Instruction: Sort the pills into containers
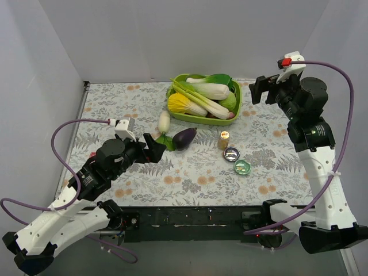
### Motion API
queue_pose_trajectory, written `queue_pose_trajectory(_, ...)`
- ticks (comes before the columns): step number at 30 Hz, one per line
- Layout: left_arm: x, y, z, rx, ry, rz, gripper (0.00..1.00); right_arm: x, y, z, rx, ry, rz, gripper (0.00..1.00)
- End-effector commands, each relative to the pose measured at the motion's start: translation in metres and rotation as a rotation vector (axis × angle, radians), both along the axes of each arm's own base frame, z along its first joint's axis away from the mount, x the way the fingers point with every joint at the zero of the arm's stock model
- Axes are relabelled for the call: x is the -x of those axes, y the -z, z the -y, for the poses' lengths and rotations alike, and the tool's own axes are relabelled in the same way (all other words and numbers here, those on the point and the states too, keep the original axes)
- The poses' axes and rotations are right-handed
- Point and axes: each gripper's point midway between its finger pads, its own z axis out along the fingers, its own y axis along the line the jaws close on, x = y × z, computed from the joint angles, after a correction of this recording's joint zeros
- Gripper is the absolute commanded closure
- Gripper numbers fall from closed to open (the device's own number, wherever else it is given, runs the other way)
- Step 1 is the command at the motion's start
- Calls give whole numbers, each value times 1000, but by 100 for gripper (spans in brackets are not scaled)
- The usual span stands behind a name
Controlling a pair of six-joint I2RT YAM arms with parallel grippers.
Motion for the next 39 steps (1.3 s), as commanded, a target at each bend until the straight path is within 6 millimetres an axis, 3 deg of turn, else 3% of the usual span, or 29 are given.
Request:
queue_pose_trajectory(1,-3,-11,-9,-13,-36,29,2,11,14,-13,-42,-79,-38,2)
queue_pose_trajectory(3,-8,-2,-14,-47,-71,19,2,15,33,-23,16,-161,-54,2)
queue_pose_trajectory(4,-10,2,-15,-64,-83,15,2,28,38,-43,33,-298,-51,2)
queue_pose_trajectory(6,-16,16,-17,-104,-107,-8,2,45,57,-63,149,-497,-26,2)
queue_pose_trajectory(7,-20,20,-20,-117,-122,-16,2,70,77,-84,153,-698,-54,2)
queue_pose_trajectory(8,-23,24,-21,-124,-132,-27,2,79,87,-91,153,-770,-59,2)
queue_pose_trajectory(12,-44,48,-33,-138,-151,-97,2,91,134,-104,122,-898,-140,2)
queue_pose_trajectory(15,-67,70,-64,-89,-218,-179,2,92,176,-110,158,-920,-252,2)
queue_pose_trajectory(16,-75,80,-88,-65,-285,-216,2,91,187,-111,177,-923,-275,2)
queue_pose_trajectory(17,-77,86,-90,-33,-275,-247,2,91,199,-111,175,-925,-295,3)
queue_pose_trajectory(19,-82,97,-115,-5,-355,-292,2,91,206,-112,178,-929,-298,3)
queue_pose_trajectory(24,-90,129,-144,-72,-482,-393,2,94,230,-114,166,-948,-305,3)
queue_pose_trajectory(31,-118,136,-166,-209,-520,-410,3,107,260,-118,117,-1007,-346,5)
queue_pose_trajectory(33,-128,132,-172,-252,-521,-398,4,108,263,-117,129,-1006,-346,5)
queue_pose_trajectory(39,-127,162,-204,-465,-577,-483,2,114,266,-116,139,-1018,-328,5)
